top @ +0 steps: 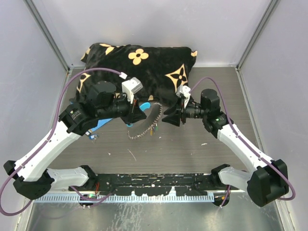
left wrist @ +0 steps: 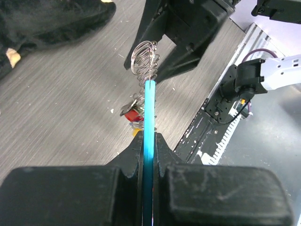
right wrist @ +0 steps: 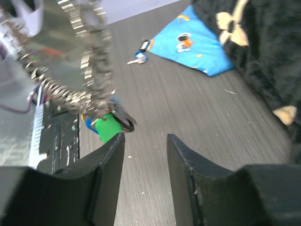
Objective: Remove the keys from the keyring
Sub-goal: Pick up the key from the keyring.
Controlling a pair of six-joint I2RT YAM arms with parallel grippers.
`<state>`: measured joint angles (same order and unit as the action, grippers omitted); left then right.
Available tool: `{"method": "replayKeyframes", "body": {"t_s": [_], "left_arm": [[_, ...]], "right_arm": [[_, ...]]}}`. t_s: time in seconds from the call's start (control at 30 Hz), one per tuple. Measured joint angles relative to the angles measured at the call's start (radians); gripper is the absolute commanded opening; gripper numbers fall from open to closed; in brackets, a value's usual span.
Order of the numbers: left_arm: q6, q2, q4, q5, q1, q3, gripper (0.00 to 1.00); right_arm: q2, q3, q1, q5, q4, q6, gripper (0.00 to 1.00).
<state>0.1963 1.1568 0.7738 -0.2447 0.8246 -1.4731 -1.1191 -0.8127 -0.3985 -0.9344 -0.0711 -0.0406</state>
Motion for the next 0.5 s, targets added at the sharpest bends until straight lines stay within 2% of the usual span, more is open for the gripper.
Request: {"method": "replayKeyframes", "body": {"t_s": [0.13, 0.3, 0.5], "left_arm": [[-0.002, 0.0, 0.0, -0.074, -0.048, 0.008, 0.0], [-0.016, 0.0, 0.0, -0.167, -0.079, 0.008, 0.0], [-0.048, 0.0, -0.001, -0.256, -0.087, 0.009, 0.0]], "right_arm": [[0.003, -0.008, 0.002, -0.123, 0.072, -0.114, 0.55], [0.005, -0.002, 0.001, -0.203, 0.136, -0.282, 0.61], [0.011, 0.035, -0.007, -0.267, 0.163, -0.424, 0.61]]}}
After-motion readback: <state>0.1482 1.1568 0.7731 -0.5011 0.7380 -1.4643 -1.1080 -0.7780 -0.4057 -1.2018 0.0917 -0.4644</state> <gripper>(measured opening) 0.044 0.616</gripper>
